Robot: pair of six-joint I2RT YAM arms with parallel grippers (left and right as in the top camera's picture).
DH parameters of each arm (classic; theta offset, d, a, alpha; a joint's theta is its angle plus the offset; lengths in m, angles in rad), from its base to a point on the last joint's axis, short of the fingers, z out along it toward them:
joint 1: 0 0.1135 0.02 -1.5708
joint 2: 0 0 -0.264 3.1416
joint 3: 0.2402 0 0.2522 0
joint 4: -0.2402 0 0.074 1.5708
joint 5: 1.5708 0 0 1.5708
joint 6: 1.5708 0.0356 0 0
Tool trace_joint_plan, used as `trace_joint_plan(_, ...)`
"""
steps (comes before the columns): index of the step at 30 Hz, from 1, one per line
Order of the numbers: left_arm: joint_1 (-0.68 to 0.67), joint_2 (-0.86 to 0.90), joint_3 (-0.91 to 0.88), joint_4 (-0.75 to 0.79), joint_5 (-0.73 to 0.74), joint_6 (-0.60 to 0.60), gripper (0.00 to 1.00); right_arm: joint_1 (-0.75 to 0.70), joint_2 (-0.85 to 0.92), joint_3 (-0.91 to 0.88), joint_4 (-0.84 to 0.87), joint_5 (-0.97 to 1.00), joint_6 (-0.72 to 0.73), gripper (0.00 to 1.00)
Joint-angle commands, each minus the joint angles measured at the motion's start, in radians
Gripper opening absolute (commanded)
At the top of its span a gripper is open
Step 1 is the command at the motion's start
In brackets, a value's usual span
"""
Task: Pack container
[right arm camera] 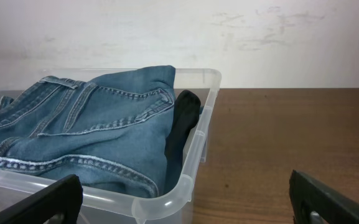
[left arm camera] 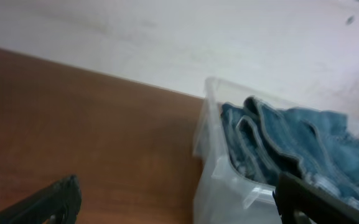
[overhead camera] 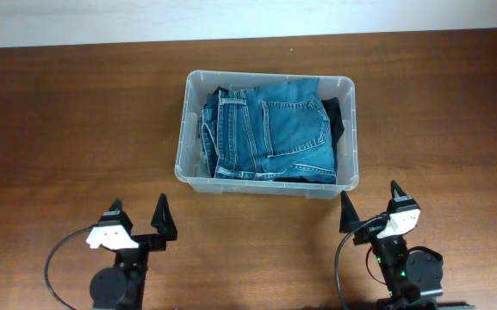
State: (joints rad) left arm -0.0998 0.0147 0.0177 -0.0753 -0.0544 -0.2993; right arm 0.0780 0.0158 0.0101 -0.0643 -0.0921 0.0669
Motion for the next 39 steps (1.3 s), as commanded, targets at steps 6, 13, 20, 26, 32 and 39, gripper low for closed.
trace_joint_plan(6, 0.027, -0.010, -0.008, -0.007, 0.041, 0.148, 0.99, -0.008, -0.011, -0.005, -0.005, -0.009, -0.004, 0.99)
trace_joint_plan(13, 0.027, -0.010, -0.008, -0.007, 0.041, 0.174, 0.99, -0.008, -0.011, -0.005, -0.005, -0.009, -0.004, 0.99)
trace_joint_plan(20, 0.027, -0.010, -0.008, -0.007, 0.034, 0.270, 0.99, -0.008, -0.011, -0.005, -0.005, -0.009, -0.004, 0.99)
trace_joint_plan(26, 0.027, -0.010, -0.008, -0.007, 0.034, 0.270, 0.99, -0.008, -0.011, -0.005, -0.005, -0.009, -0.004, 0.99)
trace_joint_plan(32, 0.027, -0.010, -0.008, -0.007, 0.034, 0.270, 0.99, -0.008, -0.011, -0.005, -0.005, -0.009, -0.004, 0.99)
trace_joint_plan(39, 0.027, -0.008, -0.008, -0.007, 0.034, 0.270, 0.99, -0.008, -0.011, -0.005, -0.005, -0.009, -0.004, 0.99)
